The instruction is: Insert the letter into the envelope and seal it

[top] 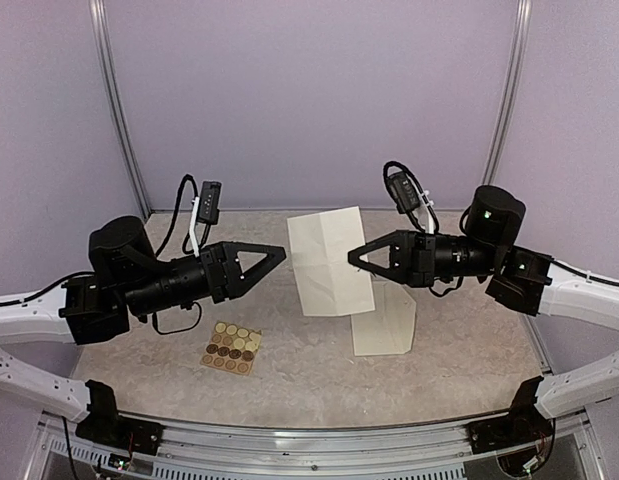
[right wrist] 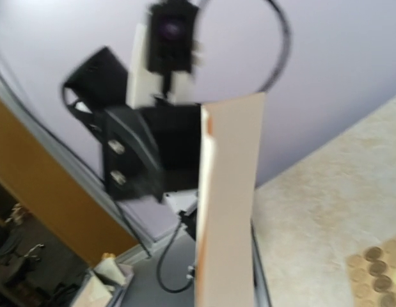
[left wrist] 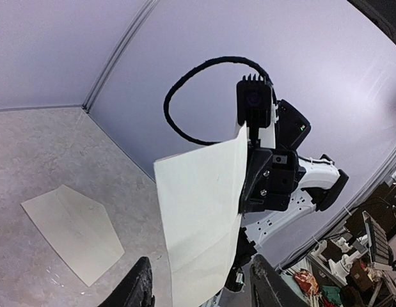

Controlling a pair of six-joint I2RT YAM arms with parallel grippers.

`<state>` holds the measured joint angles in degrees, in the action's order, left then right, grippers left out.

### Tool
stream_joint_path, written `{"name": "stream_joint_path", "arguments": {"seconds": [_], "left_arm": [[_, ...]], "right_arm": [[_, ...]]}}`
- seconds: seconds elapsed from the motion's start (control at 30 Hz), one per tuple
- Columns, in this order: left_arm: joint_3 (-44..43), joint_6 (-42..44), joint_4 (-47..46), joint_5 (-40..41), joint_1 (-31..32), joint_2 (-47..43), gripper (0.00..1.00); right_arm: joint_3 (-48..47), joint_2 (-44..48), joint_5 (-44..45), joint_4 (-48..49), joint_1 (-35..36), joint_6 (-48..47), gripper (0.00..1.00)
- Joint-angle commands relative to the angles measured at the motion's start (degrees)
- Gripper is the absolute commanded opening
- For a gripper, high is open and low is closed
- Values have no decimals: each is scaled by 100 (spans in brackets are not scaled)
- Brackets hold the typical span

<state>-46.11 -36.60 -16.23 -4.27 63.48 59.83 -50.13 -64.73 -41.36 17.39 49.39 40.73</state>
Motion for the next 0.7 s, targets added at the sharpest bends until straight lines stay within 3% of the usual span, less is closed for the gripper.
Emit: {"name": "stream_joint_path", "arguments": {"seconds": [0.0,0.67], "left_arm": [[-13,98,332,643,24,-370,49],[-351,-242,-587,-371,335,801,50]], "right_arm": [[-216,136,515,-704,10,-331,0],[-539,-594,-134,-253,305,-290,0]]}}
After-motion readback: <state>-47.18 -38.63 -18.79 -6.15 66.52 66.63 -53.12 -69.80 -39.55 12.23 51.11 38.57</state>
